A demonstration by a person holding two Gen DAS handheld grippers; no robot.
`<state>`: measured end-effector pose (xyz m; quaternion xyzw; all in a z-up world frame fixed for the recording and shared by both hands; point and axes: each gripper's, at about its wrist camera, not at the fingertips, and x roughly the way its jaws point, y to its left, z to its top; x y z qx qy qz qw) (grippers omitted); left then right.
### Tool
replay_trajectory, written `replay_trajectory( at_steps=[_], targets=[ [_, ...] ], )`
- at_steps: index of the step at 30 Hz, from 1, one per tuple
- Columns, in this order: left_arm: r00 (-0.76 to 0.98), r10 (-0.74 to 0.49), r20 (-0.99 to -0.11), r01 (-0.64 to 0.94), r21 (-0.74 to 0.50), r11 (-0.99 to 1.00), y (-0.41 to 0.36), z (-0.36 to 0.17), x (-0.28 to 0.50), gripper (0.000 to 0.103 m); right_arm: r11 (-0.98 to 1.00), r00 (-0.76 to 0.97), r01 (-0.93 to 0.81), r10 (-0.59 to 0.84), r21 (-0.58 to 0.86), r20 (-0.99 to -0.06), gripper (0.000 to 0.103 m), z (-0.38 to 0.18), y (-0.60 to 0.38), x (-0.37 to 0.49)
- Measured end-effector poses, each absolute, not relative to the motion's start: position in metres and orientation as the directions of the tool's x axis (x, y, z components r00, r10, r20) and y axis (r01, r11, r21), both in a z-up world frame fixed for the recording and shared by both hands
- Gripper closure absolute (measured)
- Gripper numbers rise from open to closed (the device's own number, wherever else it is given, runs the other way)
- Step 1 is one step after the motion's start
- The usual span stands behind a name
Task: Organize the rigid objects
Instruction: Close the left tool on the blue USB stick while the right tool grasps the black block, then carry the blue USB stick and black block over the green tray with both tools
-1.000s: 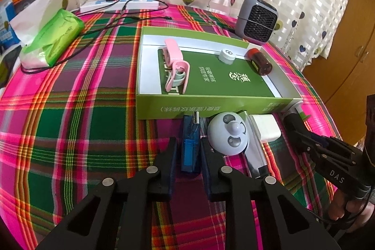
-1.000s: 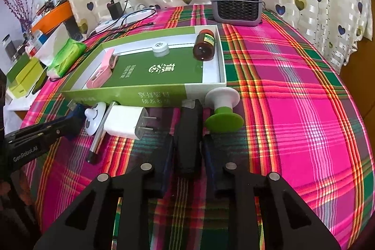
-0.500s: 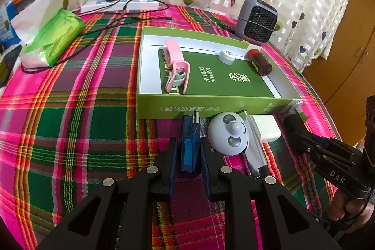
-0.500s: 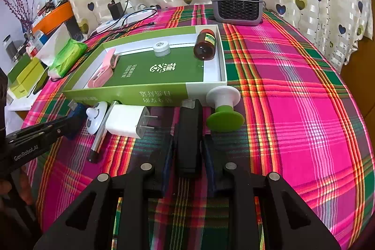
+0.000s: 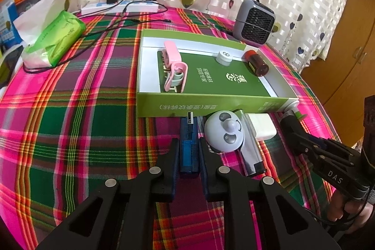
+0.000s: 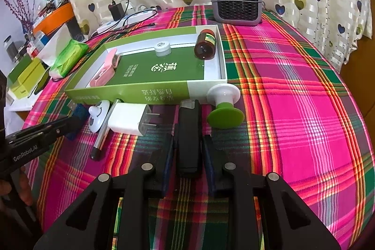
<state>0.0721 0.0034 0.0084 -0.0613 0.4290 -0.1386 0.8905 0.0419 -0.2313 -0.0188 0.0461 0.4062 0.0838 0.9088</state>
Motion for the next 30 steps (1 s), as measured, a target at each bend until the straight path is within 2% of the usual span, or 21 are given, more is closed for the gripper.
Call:
replay_trajectory(
  at_steps=[15,30],
  targets=[
    [0.606,-0.304,-0.735,0.202,-0.227,0.953,0.004,0.016,0.063,0.088,0.975,0.659,-0.142,0.224,0.173,-0.718,0.078,-0.014,-0.226,0.035],
    [0.634,-0.349,-0.69,0.245,-0.248,0.937,0.0,0.049,0.057,0.088,0.965,0.694,-0.182,0.26,0.186,-0.672,0.078,0.013,-0.223,0.031]
  ],
)
